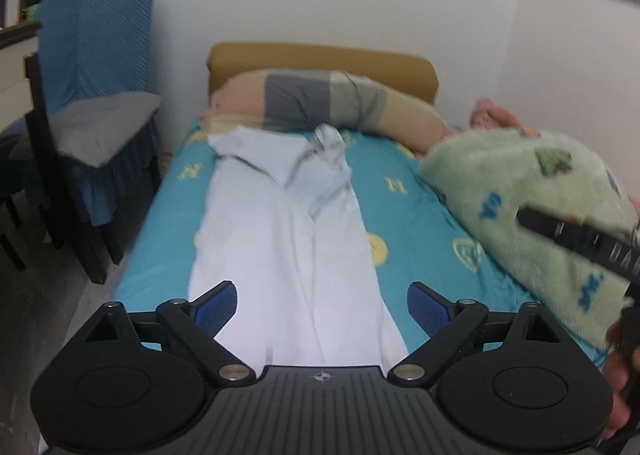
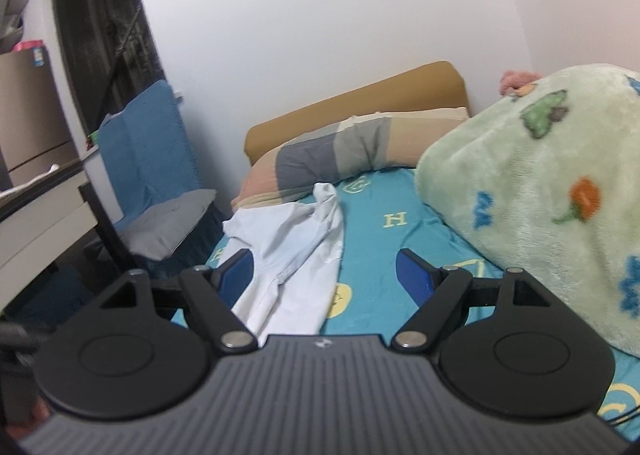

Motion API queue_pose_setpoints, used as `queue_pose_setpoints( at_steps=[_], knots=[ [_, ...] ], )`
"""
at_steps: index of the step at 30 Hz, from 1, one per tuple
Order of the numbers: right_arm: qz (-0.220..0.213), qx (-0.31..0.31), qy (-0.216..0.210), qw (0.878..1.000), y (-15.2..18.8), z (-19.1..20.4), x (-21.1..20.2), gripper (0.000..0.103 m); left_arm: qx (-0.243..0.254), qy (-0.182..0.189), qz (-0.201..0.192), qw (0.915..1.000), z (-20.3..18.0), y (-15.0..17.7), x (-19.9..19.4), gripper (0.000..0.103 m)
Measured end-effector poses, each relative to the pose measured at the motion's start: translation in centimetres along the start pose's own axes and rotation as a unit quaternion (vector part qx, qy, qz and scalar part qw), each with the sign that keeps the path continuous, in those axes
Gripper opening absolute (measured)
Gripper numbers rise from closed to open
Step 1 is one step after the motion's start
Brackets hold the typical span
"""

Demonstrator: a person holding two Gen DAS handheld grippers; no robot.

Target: Fold clothes

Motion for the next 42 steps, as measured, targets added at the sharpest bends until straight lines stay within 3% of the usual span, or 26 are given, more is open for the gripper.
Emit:
queue_pose_setpoints(
  at_steps=[6,10,13,16,17,24,31,33,35,36,39,42],
  knots=[
    [0.045,-0.024,-0.003,0.999,2.4,0.8,2.0,0.08,-0.033,-0.018,-0.012,0.9992,2.7,-0.3,-0.7,0.098],
    [0.071,-0.035,-0.005,0.997,2.5,1.8,5.8,0.079,-0.076,-0.018,-0.009,0.9969,4.8,-0.2,-0.2,0.098],
    [0.085,-0.051,-0.017,0.995,1.8,3.2,10.1,0.079,-0.113,-0.027,-0.008,0.9932,6.5,0.3,0.6,0.098],
    [0.101,-0.028,-0.038,0.994,0.8,4.2,15.7,0.077,-0.155,-0.042,0.002,0.9869,8.8,1.4,1.8,0.098],
    [0.107,-0.015,-0.037,0.993,0.3,4.4,17.9,0.072,-0.17,-0.049,0.007,0.9841,9.7,1.8,2.3,0.098],
    [0.108,0.077,-0.011,0.991,-1.8,4.9,31.8,0.071,-0.258,-0.1,0.051,0.9594,15.0,4.5,6.8,0.098],
    [0.11,0.062,0.031,0.992,-0.4,5.1,41.6,0.07,-0.251,-0.104,0.065,0.9604,15.8,5.1,10.3,0.098],
    [0.111,0.054,0.041,0.992,0.0,5.0,42.8,0.05,-0.255,-0.107,0.071,0.9585,16.0,5.4,11.0,0.098],
    [0.107,0.046,0.046,0.992,0.1,5.1,43.6,0.013,-0.26,-0.108,0.076,0.9565,16.2,5.7,11.6,0.098],
    [0.093,0.041,0.038,0.994,-0.1,5.5,43.3,0.007,-0.262,-0.109,0.077,0.9559,16.3,5.8,11.8,0.098],
    [0.041,0.025,0.029,0.998,-1.2,6.3,41.8,0.005,-0.264,-0.112,0.081,0.9546,16.4,6.0,12.1,0.098],
    [-0.001,-0.008,0.073,0.997,-2.0,6.0,41.0,0.005,-0.256,-0.116,0.08,0.9564,16.4,5.9,12.2,0.098]
  ],
)
Point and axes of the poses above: each gripper's, at about its wrist camera, not at the fingertips, and x roughly the way its jaws point, z to its left, y to its underside, the point moved 6 cm from there along x, roughly the way its jaws point, and after that the axes turned 13 degrees about x, right-handed, at the moved point
